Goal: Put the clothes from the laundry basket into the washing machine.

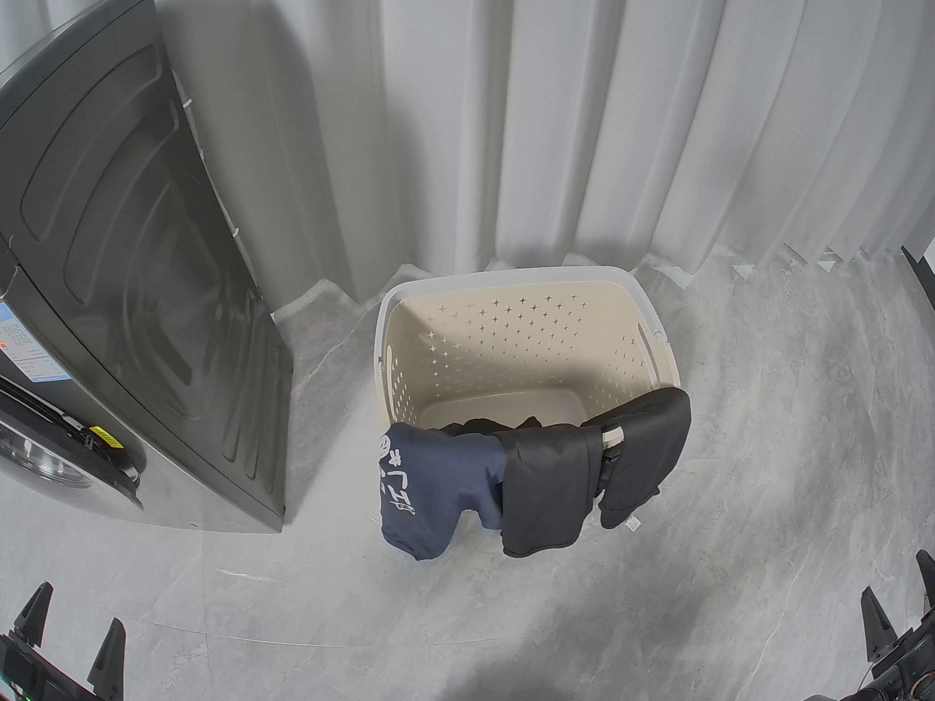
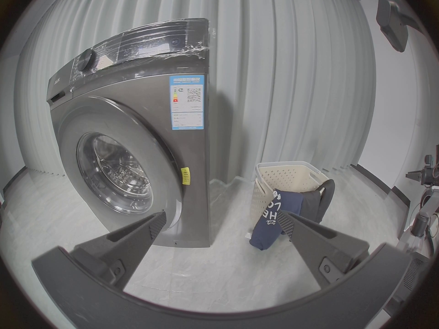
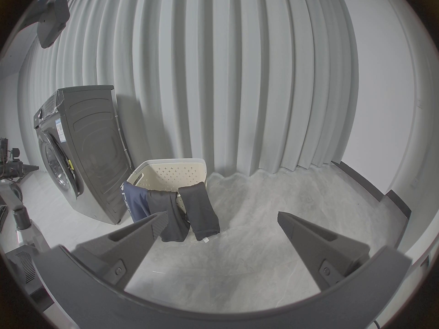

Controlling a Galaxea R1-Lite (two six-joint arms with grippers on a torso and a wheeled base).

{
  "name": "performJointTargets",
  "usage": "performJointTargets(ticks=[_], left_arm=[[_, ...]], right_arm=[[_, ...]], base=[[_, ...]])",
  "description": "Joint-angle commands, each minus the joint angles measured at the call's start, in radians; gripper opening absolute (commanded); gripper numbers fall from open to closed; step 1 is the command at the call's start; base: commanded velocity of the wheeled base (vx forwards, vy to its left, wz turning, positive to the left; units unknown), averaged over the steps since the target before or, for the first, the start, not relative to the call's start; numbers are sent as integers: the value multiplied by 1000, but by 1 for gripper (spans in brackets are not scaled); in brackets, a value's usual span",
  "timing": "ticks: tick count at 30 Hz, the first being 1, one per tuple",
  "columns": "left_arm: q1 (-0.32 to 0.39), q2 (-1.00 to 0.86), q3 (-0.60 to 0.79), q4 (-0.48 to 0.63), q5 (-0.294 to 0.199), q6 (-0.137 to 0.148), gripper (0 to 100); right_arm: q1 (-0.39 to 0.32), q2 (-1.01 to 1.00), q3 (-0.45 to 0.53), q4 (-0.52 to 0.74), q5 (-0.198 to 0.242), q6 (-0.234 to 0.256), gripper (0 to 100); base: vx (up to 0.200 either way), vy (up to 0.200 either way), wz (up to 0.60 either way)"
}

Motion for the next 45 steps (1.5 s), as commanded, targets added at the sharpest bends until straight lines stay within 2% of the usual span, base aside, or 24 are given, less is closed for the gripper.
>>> performJointTargets(ticks=[1,11,45], left_arm=[[0,-12,16,0,0,0,100],[0,-12,16,0,0,1,100],[0,-12,16,0,0,0,100]], right_arm=[[0,-16,16,0,2,0,100],[0,-16,16,0,2,-2,100],[0,-16,16,2,2,-2,100]], base=[[0,-200,0],[0,-20,0],[200,0,0]])
